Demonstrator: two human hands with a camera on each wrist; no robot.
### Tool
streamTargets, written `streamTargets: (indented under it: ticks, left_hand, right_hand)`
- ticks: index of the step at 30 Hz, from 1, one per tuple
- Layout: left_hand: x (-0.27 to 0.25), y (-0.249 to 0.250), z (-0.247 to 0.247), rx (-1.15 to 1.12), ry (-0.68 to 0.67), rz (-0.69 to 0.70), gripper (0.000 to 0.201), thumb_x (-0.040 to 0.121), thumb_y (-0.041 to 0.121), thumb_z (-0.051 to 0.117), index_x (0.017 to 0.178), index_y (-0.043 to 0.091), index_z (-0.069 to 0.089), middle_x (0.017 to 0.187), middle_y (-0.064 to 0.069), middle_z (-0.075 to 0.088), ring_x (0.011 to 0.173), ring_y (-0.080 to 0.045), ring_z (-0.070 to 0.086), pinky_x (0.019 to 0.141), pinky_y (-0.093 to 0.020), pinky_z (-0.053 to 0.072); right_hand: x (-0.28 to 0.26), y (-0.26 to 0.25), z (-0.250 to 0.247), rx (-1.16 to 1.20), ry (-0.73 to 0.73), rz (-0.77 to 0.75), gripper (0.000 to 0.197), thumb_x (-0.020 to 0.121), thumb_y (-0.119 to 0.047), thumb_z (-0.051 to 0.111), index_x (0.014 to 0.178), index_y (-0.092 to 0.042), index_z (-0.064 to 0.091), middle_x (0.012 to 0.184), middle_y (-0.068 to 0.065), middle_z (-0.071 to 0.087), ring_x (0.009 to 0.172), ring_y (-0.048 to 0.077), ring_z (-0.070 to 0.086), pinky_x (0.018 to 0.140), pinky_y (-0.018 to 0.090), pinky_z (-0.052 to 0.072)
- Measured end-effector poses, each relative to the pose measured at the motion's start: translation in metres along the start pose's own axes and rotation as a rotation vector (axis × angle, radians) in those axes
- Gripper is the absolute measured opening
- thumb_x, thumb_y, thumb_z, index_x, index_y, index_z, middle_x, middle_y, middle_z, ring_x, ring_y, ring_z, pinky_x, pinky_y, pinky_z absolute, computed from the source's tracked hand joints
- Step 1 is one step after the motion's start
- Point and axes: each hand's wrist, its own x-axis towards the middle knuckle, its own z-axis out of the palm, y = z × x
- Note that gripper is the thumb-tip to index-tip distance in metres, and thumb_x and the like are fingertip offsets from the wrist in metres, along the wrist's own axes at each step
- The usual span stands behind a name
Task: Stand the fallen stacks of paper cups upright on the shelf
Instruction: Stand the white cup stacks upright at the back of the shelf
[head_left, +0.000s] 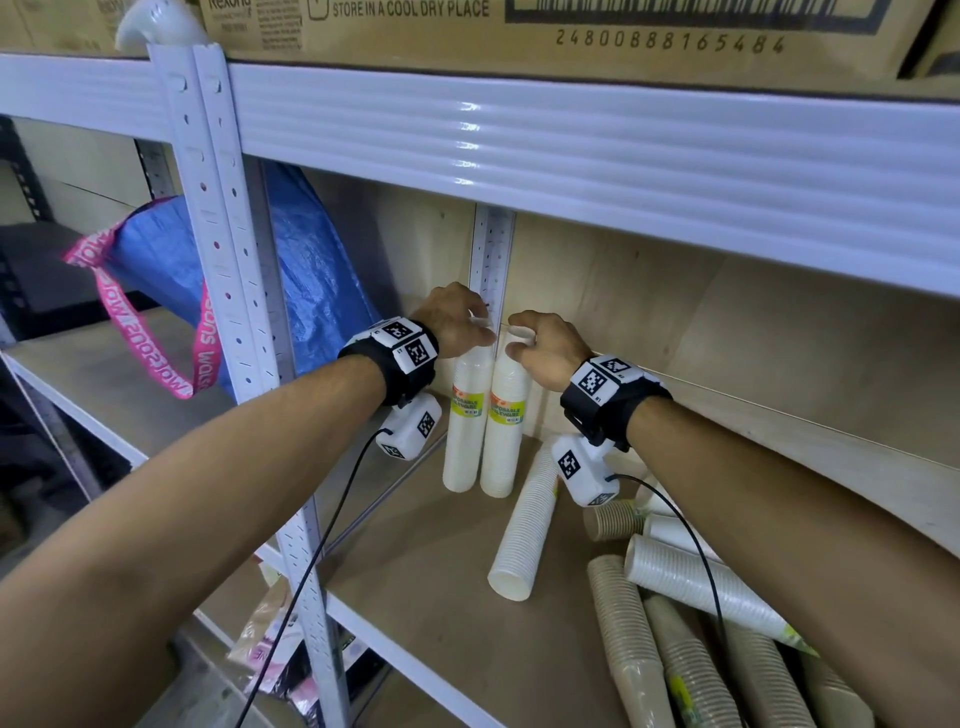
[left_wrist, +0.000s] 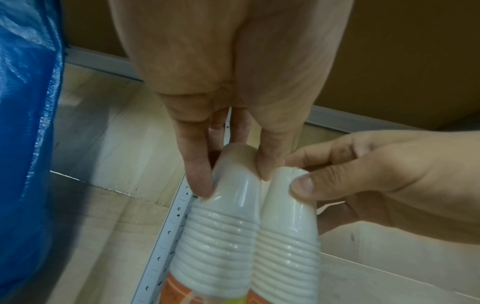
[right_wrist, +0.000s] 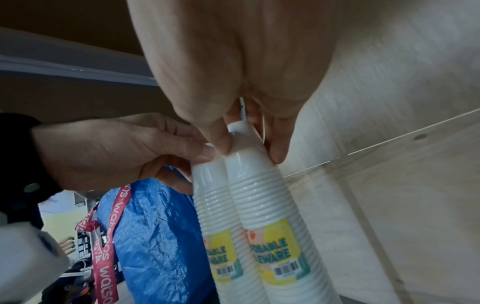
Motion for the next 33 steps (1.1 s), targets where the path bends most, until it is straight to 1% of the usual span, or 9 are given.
streamTargets:
  ticks: [5, 7, 9, 11, 16, 18, 23, 29, 33]
  left_hand:
    - [-0.001, 0.001, 0.001, -0.038, -0.003, -0.016, 0.041, 0.079, 0.035, 0.076, 0.116, 0.022, 0.065, 0.128, -0.004, 0.058, 0.114, -0.026, 0.058, 0.095, -0.043, 0.052]
    - [-0.001, 0.003, 0.003, -0.053, 0.014, -0.008, 0.043, 0.080, 0.035, 0.075, 0.119, 0.021, 0.064, 0.129, -0.004, 0.057, 0.116, -0.023, 0.057, 0.097, -0.038, 0.050]
    - [-0.002, 0.008, 0.002, -0.050, 0.031, 0.014, 0.047, 0.081, 0.036, 0.075, 0.123, 0.019, 0.063, 0.127, -0.004, 0.059, 0.111, -0.020, 0.057, 0.090, -0.030, 0.048]
    - [-0.003, 0.017, -0.002, -0.047, 0.052, 0.039, 0.049, 0.082, 0.036, 0.074, 0.126, 0.018, 0.061, 0.126, -0.006, 0.059, 0.106, -0.017, 0.057, 0.084, -0.026, 0.044]
    - [-0.013, 0.048, -0.011, -0.097, 0.088, 0.131, 0.052, 0.085, 0.033, 0.072, 0.132, 0.020, 0.055, 0.133, -0.005, 0.054, 0.121, -0.019, 0.054, 0.088, -0.022, 0.041]
    - [-0.019, 0.064, -0.008, -0.124, 0.065, 0.163, 0.053, 0.085, 0.033, 0.072, 0.133, 0.022, 0.054, 0.131, -0.005, 0.054, 0.118, -0.018, 0.055, 0.086, -0.021, 0.041]
    - [-0.036, 0.093, 0.019, -0.100, -0.033, 0.247, 0.053, 0.083, 0.037, 0.072, 0.132, 0.027, 0.054, 0.122, -0.003, 0.058, 0.098, -0.015, 0.057, 0.085, -0.023, 0.044]
    - [-0.052, 0.096, 0.065, -0.119, -0.181, 0.230, 0.056, 0.083, 0.033, 0.075, 0.134, 0.025, 0.053, 0.125, -0.008, 0.059, 0.099, -0.018, 0.057, 0.085, -0.025, 0.045]
    - [-0.063, 0.079, 0.101, -0.097, -0.281, 0.200, 0.060, 0.083, 0.034, 0.075, 0.136, 0.025, 0.050, 0.128, -0.010, 0.057, 0.098, -0.018, 0.056, 0.086, -0.027, 0.045]
  right_hand:
    - [-0.004, 0.003, -0.004, -0.024, -0.009, -0.005, 0.047, 0.092, -0.018, 0.060, 0.138, -0.016, 0.049, 0.140, 0.001, 0.055, 0.118, 0.021, 0.057, 0.086, 0.022, 0.039]
    - [-0.006, 0.005, -0.008, -0.051, -0.019, -0.003, 0.054, 0.091, -0.020, 0.061, 0.143, -0.018, 0.044, 0.142, 0.003, 0.052, 0.121, 0.023, 0.055, 0.092, 0.026, 0.043]
    - [-0.008, 0.008, -0.014, -0.053, -0.029, 0.013, 0.060, 0.090, -0.022, 0.063, 0.146, -0.021, 0.041, 0.140, 0.006, 0.053, 0.119, 0.024, 0.056, 0.099, 0.032, 0.045]
    - [-0.013, 0.012, -0.023, -0.045, -0.036, 0.033, 0.063, 0.089, -0.024, 0.065, 0.147, -0.023, 0.040, 0.135, 0.008, 0.056, 0.115, 0.023, 0.058, 0.100, 0.034, 0.046]
    - [-0.033, 0.025, -0.052, -0.077, -0.019, 0.053, 0.059, 0.089, -0.023, 0.066, 0.144, -0.024, 0.044, 0.130, 0.006, 0.056, 0.113, 0.021, 0.057, 0.098, 0.031, 0.046]
    - [-0.045, 0.033, -0.064, -0.120, -0.016, 0.069, 0.057, 0.087, -0.023, 0.069, 0.140, -0.024, 0.048, 0.128, 0.007, 0.058, 0.113, 0.021, 0.057, 0.098, 0.032, 0.046]
    - [-0.083, 0.061, -0.090, -0.194, -0.081, 0.166, 0.061, 0.080, -0.029, 0.077, 0.135, -0.023, 0.052, 0.123, 0.006, 0.058, 0.106, 0.019, 0.056, 0.098, 0.033, 0.047]
    - [-0.137, 0.102, -0.107, -0.253, -0.170, 0.281, 0.067, 0.075, -0.035, 0.081, 0.134, -0.027, 0.050, 0.125, 0.001, 0.056, 0.105, 0.015, 0.054, 0.095, 0.030, 0.045]
    - [-0.174, 0.128, -0.110, -0.302, -0.229, 0.343, 0.070, 0.074, -0.035, 0.081, 0.136, -0.026, 0.049, 0.129, 0.001, 0.054, 0.106, 0.012, 0.050, 0.100, 0.030, 0.044]
